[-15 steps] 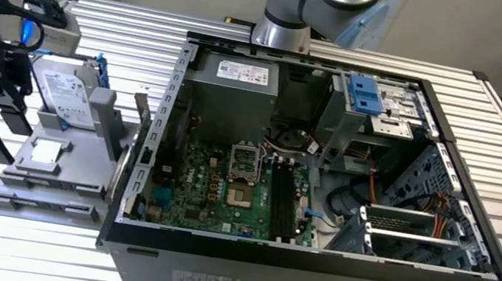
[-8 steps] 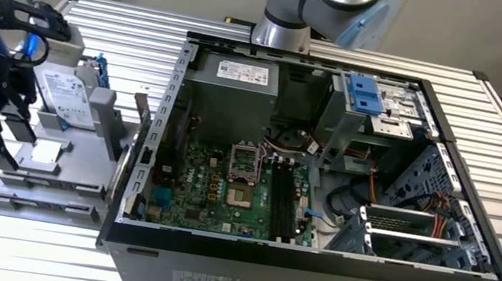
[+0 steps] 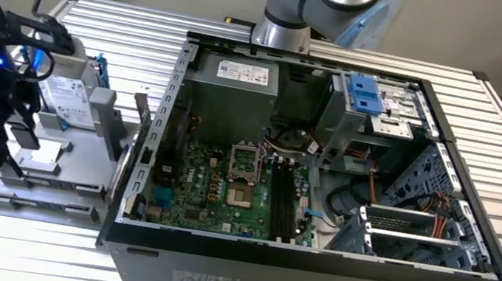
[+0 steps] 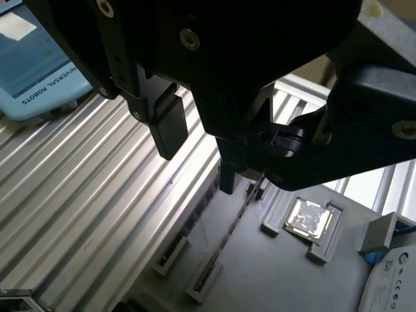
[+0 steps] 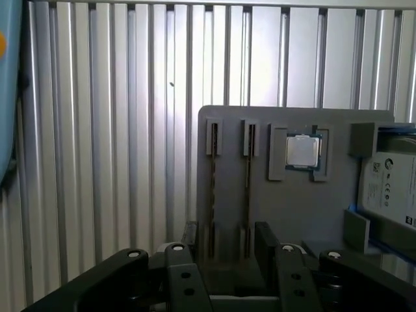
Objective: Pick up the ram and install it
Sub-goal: 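Pick up the ram and move it above insertion slot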
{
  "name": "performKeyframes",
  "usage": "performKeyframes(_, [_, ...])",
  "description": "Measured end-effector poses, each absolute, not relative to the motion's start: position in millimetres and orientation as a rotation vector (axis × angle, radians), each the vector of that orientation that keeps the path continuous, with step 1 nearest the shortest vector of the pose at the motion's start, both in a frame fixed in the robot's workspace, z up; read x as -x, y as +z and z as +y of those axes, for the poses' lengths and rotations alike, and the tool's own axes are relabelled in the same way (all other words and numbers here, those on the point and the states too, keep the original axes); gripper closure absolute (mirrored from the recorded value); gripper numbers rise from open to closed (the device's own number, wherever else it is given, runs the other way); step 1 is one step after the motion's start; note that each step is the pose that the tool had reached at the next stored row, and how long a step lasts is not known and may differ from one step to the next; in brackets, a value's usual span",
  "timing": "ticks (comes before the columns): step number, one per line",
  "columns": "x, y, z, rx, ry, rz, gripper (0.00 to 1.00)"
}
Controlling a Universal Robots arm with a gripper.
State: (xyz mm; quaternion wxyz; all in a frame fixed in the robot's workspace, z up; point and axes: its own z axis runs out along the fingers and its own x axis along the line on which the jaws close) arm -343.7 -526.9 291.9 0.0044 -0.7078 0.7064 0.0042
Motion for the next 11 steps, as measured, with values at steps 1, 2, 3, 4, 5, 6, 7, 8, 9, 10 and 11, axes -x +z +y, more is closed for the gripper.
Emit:
performKeyframes(1, [343.7,290.2,-526.9,2.216,0.013,2.214,0.0])
performKeyframes(2, [343.7,288.4,-526.9,2.215,0.013,2.215,0.0])
performKeyframes(3, [343.7,286.7,-526.9,2.215,0.013,2.216,0.0])
performKeyframes(4, [343.7,285.0,-526.9,2.214,0.013,2.217,0.0])
performKeyframes(5, [343.7,283.3,-526.9,2.213,0.013,2.218,0.0])
performKeyframes(6, [343.7,281.6,-526.9,2.212,0.013,2.219,0.0])
performKeyframes(7, [343.6,280.0,-526.9,2.211,0.013,2.22,0.0])
performKeyframes(8, [343.6,278.1,-526.9,2.21,0.013,2.221,0.0])
performKeyframes(9, [343.6,276.4,-526.9,2.209,0.013,2.222,0.0])
performKeyframes(10, [343.5,274.5,-526.9,2.208,0.013,2.223,0.0])
performKeyframes(11, [343.5,272.8,-526.9,2.207,0.013,2.224,0.0])
